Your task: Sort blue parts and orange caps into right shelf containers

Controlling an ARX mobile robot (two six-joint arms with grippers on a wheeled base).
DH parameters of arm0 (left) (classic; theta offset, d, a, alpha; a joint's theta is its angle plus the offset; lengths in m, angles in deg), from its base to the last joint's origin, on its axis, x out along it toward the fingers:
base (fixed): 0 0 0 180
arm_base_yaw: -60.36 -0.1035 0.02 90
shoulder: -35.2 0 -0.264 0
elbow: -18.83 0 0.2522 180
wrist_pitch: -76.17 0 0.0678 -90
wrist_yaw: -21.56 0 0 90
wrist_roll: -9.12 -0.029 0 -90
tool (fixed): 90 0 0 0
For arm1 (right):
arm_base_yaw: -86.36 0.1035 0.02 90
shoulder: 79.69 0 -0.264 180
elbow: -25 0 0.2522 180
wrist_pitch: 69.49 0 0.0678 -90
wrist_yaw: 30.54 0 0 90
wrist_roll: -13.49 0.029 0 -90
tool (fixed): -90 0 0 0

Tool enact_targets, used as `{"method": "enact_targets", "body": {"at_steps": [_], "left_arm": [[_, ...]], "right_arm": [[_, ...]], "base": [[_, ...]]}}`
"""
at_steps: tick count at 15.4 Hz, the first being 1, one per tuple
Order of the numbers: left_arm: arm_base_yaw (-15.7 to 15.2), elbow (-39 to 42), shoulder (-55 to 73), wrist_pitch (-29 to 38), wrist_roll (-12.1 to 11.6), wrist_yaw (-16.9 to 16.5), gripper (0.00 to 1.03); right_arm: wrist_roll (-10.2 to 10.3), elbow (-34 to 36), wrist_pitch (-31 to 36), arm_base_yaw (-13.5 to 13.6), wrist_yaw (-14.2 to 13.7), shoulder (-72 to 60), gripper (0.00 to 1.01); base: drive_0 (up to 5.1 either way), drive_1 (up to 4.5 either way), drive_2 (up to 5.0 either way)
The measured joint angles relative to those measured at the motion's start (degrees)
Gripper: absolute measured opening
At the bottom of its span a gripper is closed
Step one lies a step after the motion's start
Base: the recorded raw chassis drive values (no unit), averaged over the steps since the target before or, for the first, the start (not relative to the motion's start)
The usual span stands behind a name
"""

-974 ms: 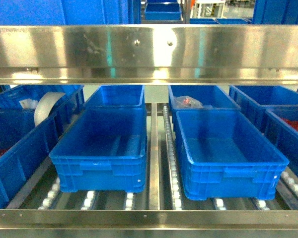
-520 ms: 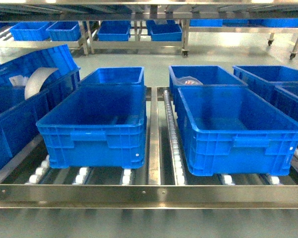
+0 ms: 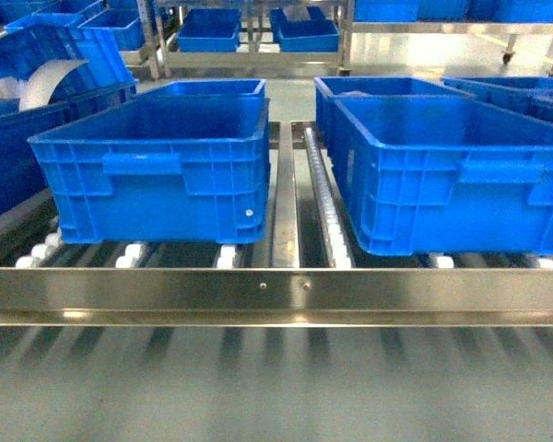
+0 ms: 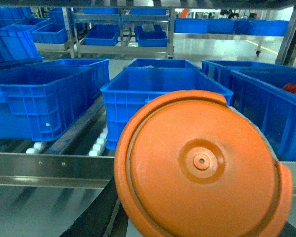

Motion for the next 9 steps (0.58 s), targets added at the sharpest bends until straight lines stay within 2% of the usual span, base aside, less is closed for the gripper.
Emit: {"method": "enact_targets", "body": {"at_steps": [9], "left_arm": [[0.0,0.0,0.0,0.0,0.0,0.0,0.43]], "right_arm": [[-0.02,0.0,-0.02,0.0,0.0,0.0,0.44]], "base": [[0.0,0.0,0.0]]}}
